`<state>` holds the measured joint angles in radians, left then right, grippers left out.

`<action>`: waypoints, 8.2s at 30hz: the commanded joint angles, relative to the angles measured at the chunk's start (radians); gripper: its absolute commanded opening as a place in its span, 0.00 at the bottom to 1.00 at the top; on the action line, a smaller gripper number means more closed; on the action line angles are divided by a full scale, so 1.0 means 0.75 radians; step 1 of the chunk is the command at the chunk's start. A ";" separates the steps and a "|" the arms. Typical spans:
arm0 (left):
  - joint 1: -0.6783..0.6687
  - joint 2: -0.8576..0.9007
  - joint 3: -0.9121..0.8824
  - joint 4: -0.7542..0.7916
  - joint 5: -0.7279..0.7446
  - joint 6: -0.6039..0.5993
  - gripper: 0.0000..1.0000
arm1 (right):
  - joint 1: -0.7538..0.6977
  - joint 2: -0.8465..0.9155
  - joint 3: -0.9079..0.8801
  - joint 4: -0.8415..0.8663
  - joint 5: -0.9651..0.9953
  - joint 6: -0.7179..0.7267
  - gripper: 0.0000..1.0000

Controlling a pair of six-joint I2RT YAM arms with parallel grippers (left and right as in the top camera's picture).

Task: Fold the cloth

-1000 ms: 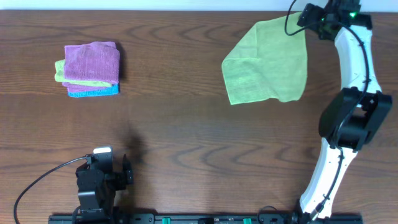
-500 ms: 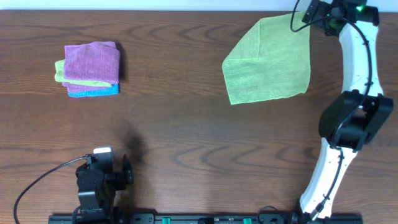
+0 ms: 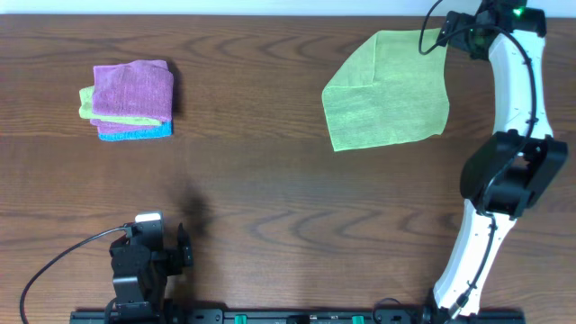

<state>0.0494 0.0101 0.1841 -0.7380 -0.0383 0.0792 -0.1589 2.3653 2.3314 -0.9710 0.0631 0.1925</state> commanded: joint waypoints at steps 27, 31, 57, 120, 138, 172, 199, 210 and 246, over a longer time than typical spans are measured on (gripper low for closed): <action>-0.006 -0.009 -0.027 -0.018 -0.022 0.010 0.95 | 0.040 -0.003 -0.224 0.035 -0.212 -0.195 0.99; -0.006 -0.009 -0.027 -0.017 -0.022 0.010 0.95 | 0.070 -0.003 -0.224 0.132 -0.069 -0.189 0.99; -0.006 -0.009 -0.027 -0.018 -0.022 0.010 0.95 | 0.082 0.171 -0.225 0.053 -0.415 -0.096 0.72; -0.006 -0.009 -0.027 -0.018 -0.022 0.010 0.95 | 0.132 0.143 -0.193 0.501 0.277 -0.098 0.99; -0.006 -0.009 -0.027 -0.018 -0.022 0.010 0.95 | 0.156 0.001 -0.185 0.101 0.316 -0.095 0.99; -0.006 -0.009 -0.027 -0.018 -0.022 0.010 0.96 | -0.259 -0.189 -0.786 0.077 -0.722 0.087 0.81; -0.006 -0.009 -0.027 -0.017 -0.022 0.010 0.95 | -0.257 -0.184 -0.877 0.299 -0.683 0.240 0.66; -0.006 -0.009 -0.027 -0.017 -0.022 0.010 0.95 | -0.252 -0.180 -0.878 0.307 -0.641 0.262 0.66; -0.006 -0.009 -0.027 -0.017 -0.022 0.009 0.95 | -0.161 -0.217 -0.877 -0.254 -0.440 0.200 0.01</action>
<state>0.0494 0.0101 0.1841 -0.7380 -0.0383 0.0792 -0.2874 2.2547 1.6817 -1.1328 -0.3336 0.3672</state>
